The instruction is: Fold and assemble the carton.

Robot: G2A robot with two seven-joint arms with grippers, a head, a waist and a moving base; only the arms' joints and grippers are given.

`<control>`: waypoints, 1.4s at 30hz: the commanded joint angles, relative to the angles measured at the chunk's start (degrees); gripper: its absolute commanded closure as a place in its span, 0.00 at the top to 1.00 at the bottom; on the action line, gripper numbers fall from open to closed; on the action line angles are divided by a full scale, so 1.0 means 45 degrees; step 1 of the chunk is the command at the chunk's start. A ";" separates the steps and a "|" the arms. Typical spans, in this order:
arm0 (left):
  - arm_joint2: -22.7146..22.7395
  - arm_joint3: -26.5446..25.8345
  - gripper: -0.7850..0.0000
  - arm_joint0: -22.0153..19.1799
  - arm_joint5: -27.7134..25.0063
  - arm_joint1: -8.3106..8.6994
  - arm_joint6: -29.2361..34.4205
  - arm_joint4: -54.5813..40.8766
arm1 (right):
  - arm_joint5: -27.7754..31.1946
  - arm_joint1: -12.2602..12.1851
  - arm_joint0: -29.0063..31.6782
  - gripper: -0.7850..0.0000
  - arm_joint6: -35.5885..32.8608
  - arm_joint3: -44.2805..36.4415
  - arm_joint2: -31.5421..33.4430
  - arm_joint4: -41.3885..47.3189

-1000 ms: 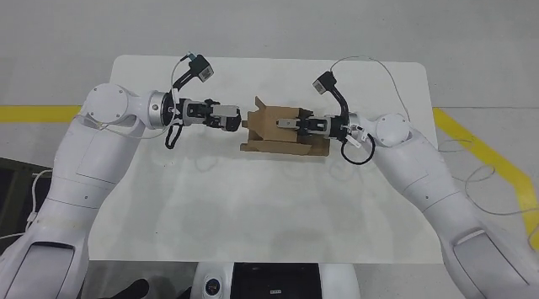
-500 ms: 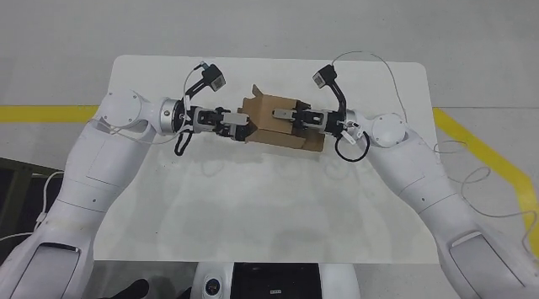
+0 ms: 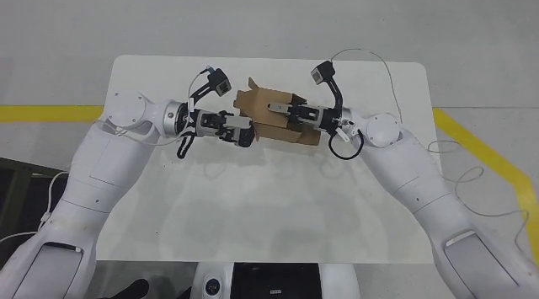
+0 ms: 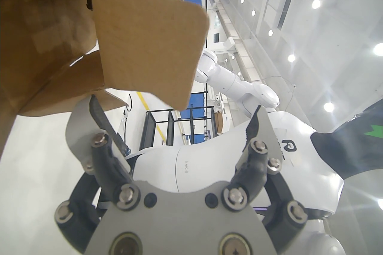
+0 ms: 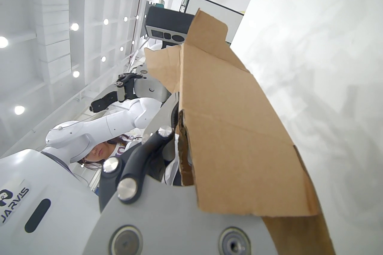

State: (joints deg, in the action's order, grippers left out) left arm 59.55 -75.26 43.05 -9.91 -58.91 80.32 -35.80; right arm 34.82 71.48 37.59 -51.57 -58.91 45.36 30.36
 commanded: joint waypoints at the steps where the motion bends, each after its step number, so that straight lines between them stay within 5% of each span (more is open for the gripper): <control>1: -0.0044 -0.0034 1.00 0.0009 0.0026 -0.0015 0.0008 0.0008 | 0.0017 0.0041 0.0003 0.00 0.0065 -0.0006 0.0006 -0.0040; 29: 0.0130 -0.0738 1.00 0.0508 0.0578 0.0027 0.0576 -0.0137 | 0.0194 0.0463 0.0119 0.00 0.1031 0.0372 0.0595 -0.0893; 42: -0.0062 -0.0084 1.00 0.0045 0.0371 -0.0154 0.0696 -0.0633 | 0.0170 0.0508 0.0232 0.00 0.0909 0.0352 0.0967 -0.1396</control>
State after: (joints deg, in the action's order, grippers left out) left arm 58.87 -75.77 43.21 -8.19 -59.67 83.08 -38.21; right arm 35.57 73.84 38.62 -48.02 -57.60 49.34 24.80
